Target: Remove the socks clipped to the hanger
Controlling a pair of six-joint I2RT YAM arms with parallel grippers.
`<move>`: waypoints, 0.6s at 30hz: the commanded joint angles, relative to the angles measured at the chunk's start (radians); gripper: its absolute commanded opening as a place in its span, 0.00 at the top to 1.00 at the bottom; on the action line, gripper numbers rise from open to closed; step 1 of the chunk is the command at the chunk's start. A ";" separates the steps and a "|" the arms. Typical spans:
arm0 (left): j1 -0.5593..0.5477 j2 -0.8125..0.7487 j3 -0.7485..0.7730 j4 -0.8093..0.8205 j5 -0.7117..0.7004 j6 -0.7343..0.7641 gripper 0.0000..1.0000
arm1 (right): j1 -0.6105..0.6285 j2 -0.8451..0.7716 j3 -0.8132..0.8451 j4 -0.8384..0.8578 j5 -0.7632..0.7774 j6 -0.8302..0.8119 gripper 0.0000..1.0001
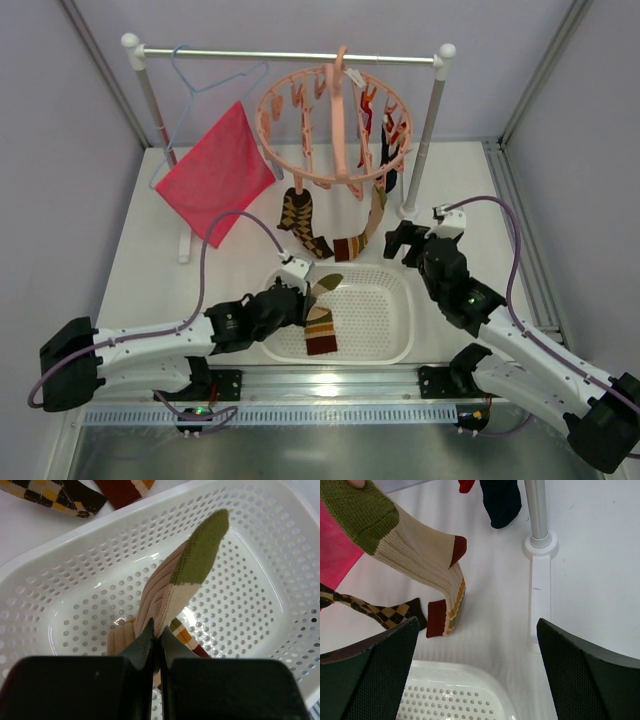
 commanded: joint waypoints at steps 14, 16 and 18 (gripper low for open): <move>0.000 -0.238 -0.078 -0.069 -0.178 -0.043 0.00 | -0.022 0.073 0.000 0.093 -0.013 -0.003 0.00; 0.027 -0.257 -0.086 -0.070 -0.192 -0.040 0.00 | -0.025 0.074 -0.003 0.096 -0.018 -0.005 0.00; 0.091 -0.274 -0.086 -0.061 -0.175 -0.042 0.00 | -0.028 0.077 -0.006 0.097 -0.025 -0.003 0.00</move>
